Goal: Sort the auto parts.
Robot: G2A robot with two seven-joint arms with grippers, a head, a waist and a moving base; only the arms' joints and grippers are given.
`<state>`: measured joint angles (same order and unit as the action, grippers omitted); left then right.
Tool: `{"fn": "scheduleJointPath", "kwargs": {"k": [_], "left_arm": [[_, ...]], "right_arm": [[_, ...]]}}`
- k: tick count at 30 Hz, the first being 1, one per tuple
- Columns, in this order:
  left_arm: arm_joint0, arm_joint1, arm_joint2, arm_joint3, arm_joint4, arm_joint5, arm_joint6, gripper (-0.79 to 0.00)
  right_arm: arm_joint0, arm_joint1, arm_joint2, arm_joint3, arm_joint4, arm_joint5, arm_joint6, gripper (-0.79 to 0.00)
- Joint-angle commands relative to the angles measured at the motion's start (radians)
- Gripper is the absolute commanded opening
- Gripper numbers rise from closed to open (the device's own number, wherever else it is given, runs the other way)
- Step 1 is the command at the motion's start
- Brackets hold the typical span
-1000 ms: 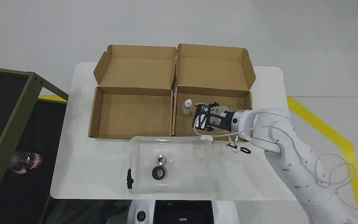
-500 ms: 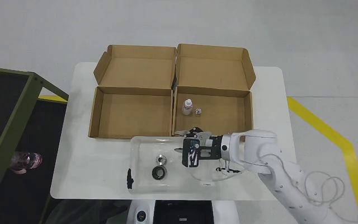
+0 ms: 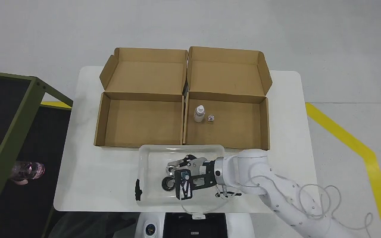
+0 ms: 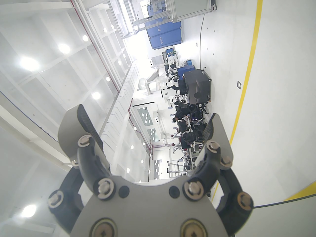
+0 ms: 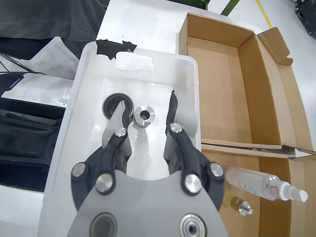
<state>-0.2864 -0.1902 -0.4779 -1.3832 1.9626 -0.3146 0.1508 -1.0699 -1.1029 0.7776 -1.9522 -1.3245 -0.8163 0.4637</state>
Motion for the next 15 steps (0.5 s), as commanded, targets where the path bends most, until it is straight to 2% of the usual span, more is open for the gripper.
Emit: {"fn": "scheduleJointPath", "kwargs": {"k": [1, 15], "left_arm": [[0.000, 0.000, 0.000, 0.000, 0.000, 0.000, 0.000, 0.000], [0.000, 0.000, 0.000, 0.000, 0.000, 0.000, 0.000, 0.000]], "right_arm": [[0.004, -0.004, -0.016, 0.008, -0.008, 0.006, 0.008, -0.486], [0.026, -0.025, -0.051, 0.087, -0.026, 0.090, 0.072, -0.496]]}}
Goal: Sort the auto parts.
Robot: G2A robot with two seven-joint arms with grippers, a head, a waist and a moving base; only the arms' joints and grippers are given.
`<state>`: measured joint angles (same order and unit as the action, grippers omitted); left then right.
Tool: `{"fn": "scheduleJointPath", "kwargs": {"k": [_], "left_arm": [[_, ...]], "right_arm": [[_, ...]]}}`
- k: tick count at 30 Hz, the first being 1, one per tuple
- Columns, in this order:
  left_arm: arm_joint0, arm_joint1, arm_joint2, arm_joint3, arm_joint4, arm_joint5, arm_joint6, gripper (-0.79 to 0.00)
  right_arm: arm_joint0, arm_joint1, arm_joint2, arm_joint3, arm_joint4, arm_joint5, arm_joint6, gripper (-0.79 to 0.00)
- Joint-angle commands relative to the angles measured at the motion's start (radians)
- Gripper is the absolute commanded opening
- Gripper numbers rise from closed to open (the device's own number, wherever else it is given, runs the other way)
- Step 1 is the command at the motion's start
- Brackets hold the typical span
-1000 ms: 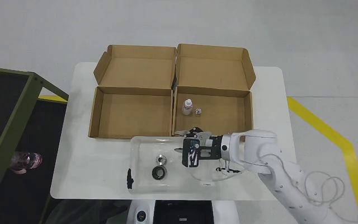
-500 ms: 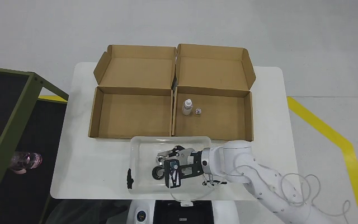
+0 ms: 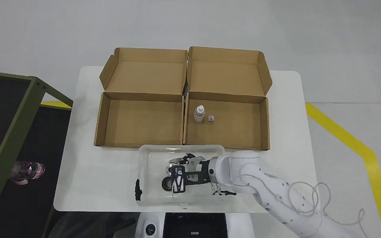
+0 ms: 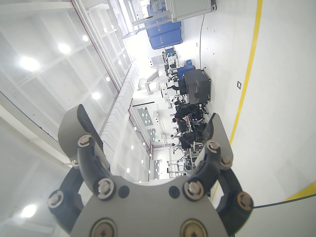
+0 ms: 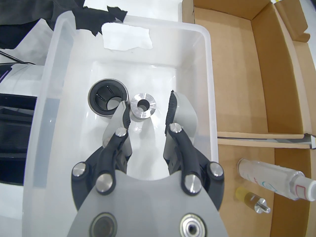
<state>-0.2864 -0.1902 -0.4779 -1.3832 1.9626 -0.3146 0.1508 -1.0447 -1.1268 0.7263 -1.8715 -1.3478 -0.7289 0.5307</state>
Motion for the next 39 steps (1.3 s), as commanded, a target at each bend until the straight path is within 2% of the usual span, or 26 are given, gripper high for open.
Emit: {"fn": "scheduleJointPath", "kwargs": {"k": [1, 39], "left_arm": [[0.000, 0.000, 0.000, 0.000, 0.000, 0.000, 0.000, 0.000], [0.000, 0.000, 0.000, 0.000, 0.000, 0.000, 0.000, 0.000]], "right_arm": [[0.001, -0.002, -0.002, 0.010, -0.001, 0.005, 0.005, -0.493], [0.100, -0.078, -0.113, 0.210, 0.035, 0.027, -0.018, -0.456]]}}
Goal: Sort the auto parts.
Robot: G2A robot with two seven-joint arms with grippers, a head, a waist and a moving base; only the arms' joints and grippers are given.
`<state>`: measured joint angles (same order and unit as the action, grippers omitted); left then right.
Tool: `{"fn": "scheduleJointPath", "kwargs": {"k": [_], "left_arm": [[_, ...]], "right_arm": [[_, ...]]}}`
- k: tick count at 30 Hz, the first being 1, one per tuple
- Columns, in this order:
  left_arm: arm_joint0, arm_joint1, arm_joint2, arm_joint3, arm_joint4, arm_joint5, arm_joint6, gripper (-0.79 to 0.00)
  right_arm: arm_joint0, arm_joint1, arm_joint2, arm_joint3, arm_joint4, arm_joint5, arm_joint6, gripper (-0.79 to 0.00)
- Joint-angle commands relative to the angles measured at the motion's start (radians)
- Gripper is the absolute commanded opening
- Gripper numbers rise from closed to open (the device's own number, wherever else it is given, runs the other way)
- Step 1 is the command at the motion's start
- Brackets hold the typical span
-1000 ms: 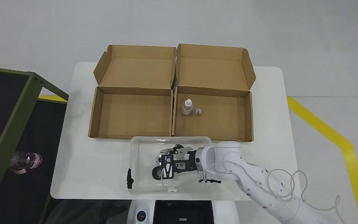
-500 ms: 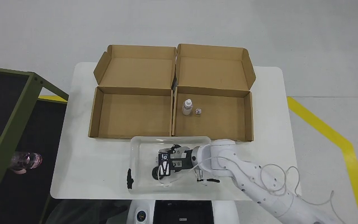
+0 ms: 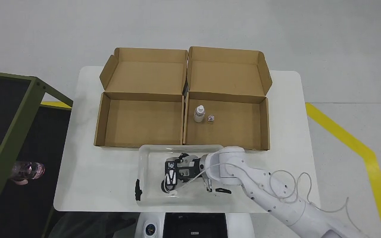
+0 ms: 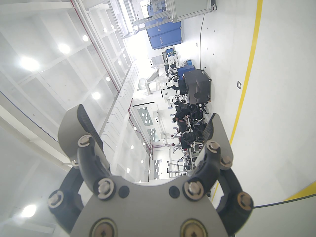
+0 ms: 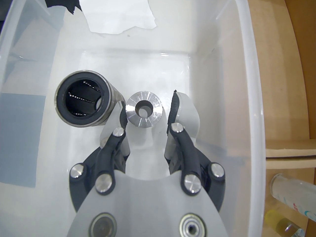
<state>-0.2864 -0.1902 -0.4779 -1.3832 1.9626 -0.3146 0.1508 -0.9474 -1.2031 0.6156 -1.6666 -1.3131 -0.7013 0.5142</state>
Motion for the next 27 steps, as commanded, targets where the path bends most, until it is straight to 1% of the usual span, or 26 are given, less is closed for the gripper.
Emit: {"fn": "scheduleJointPath", "kwargs": {"k": [1, 13, 18, 21, 24, 27], "left_arm": [[0.000, 0.000, 0.000, 0.000, 0.000, 0.000, 0.000, 0.000], [0.000, 0.000, 0.000, 0.000, 0.000, 0.000, 0.000, 0.000], [0.000, 0.000, 0.000, 0.000, 0.000, 0.000, 0.000, 0.000], [0.000, 0.000, 0.000, 0.000, 0.000, 0.000, 0.000, 0.000], [0.000, 0.000, 0.000, 0.000, 0.000, 0.000, 0.000, 0.000], [0.000, 0.000, 0.000, 0.000, 0.000, 0.000, 0.000, 0.000]], "right_arm": [[0.005, -0.004, -0.005, 0.010, 0.001, 0.000, -0.002, -0.456], [0.028, -0.031, -0.037, 0.062, 0.007, 0.001, -0.018, -0.456], [0.033, -0.040, -0.043, 0.081, 0.007, -0.002, -0.024, -0.477], [0.034, -0.043, -0.044, 0.087, 0.007, -0.004, -0.026, -0.548], [0.034, -0.045, -0.041, 0.090, 0.010, -0.012, -0.035, -0.674], [0.032, -0.046, -0.038, 0.089, 0.006, -0.012, -0.041, -0.773]]}}
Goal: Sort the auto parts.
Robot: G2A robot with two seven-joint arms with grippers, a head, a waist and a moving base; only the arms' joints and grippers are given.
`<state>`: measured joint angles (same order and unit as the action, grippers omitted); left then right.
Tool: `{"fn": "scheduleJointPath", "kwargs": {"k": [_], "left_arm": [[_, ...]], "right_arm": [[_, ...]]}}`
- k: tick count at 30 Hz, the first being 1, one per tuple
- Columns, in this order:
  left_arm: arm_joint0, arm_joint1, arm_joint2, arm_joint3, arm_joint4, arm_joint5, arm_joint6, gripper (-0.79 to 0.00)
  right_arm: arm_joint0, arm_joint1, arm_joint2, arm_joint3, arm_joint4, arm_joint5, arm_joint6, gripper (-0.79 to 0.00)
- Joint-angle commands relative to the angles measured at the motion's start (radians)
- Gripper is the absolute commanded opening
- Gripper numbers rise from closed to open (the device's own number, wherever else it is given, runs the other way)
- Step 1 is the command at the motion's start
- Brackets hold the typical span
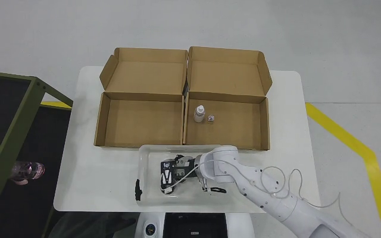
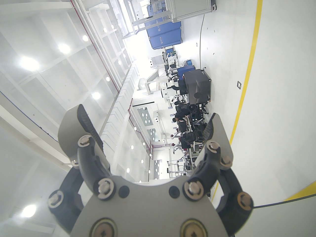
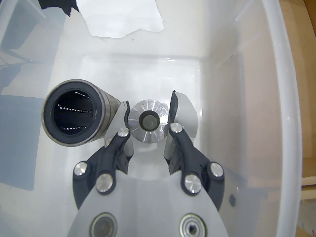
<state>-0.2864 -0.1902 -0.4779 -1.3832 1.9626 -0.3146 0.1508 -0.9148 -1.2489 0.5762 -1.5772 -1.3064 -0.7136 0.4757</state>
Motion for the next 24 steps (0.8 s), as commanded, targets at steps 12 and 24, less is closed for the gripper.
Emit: {"fn": "scheduleJointPath", "kwargs": {"k": [12, 24], "left_arm": [[0.000, 0.000, 0.000, 0.000, 0.000, 0.000, 0.000, 0.000], [0.000, 0.000, 0.000, 0.000, 0.000, 0.000, 0.000, 0.000]], "right_arm": [[-0.018, 0.005, 0.040, -0.068, -0.024, -0.006, -0.046, -0.785], [-0.048, 0.024, 0.112, -0.189, -0.053, -0.033, -0.081, -0.785]]}}
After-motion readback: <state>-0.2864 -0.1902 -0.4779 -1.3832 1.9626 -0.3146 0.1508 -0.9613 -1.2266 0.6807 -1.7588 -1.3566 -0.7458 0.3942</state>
